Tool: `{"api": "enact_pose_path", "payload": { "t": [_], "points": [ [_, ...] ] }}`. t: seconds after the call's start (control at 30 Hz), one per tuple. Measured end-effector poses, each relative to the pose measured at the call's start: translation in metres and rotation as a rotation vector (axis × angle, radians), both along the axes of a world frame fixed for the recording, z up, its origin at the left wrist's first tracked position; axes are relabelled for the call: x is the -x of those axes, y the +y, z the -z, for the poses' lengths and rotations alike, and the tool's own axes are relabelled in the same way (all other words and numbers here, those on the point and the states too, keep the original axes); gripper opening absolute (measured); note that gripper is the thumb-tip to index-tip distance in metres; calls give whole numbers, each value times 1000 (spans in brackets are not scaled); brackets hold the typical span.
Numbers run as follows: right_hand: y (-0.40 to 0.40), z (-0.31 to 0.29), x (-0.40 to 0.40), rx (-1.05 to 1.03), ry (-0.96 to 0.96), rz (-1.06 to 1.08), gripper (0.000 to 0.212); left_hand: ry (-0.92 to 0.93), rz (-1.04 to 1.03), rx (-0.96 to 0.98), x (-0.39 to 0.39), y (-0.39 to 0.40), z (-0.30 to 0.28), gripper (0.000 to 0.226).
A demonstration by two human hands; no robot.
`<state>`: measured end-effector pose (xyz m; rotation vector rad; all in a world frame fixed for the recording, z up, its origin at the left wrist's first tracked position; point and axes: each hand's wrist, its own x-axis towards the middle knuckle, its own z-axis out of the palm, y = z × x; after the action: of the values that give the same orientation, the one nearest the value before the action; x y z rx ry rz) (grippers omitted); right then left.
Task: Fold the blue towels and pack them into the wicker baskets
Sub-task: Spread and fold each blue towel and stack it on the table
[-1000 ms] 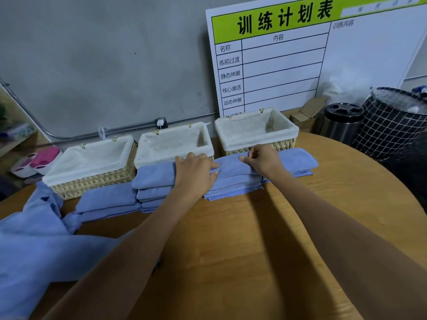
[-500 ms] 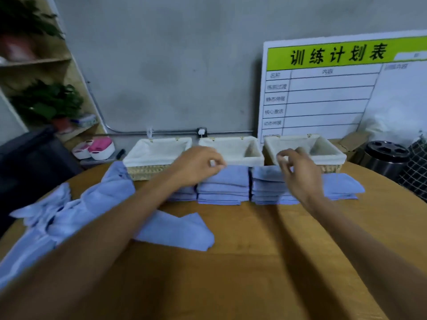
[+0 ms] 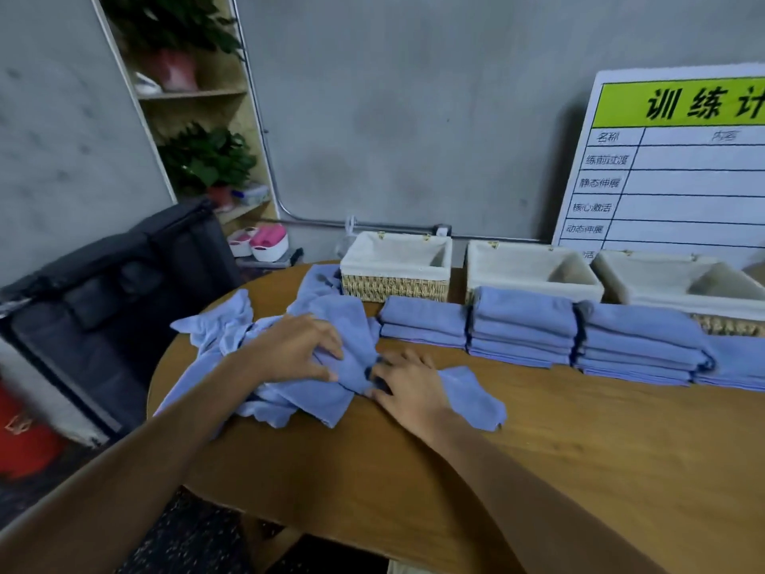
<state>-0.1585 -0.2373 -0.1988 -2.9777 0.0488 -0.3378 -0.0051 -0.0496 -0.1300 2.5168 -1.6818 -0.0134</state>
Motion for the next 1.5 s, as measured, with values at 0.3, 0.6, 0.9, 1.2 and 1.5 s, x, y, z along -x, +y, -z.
{"api": "enact_pose_path", "payload": {
  "t": [0.3, 0.6, 0.9, 1.2, 1.5],
  "points": [
    [-56, -56, 24, -364, -356, 44, 27, -207, -86, 283, 5, -23, -3, 13],
    [-146, -92, 118, -396, -341, 186, 26, 39, -146, 250, 27, -74, -5, 11],
    [-182, -55, 185, -527, -174, 219, 33, -35, 53, -8, 81, -167, 45, 43],
    [-194, -49, 203, -403, -179, 261, 35, -5, 160, 187, 66, -128, 14, 36],
    [-229, -56, 234, 122, -301, 157, 44, -459, -26, -41, 46, -96, -27, 24]
  ]
}}
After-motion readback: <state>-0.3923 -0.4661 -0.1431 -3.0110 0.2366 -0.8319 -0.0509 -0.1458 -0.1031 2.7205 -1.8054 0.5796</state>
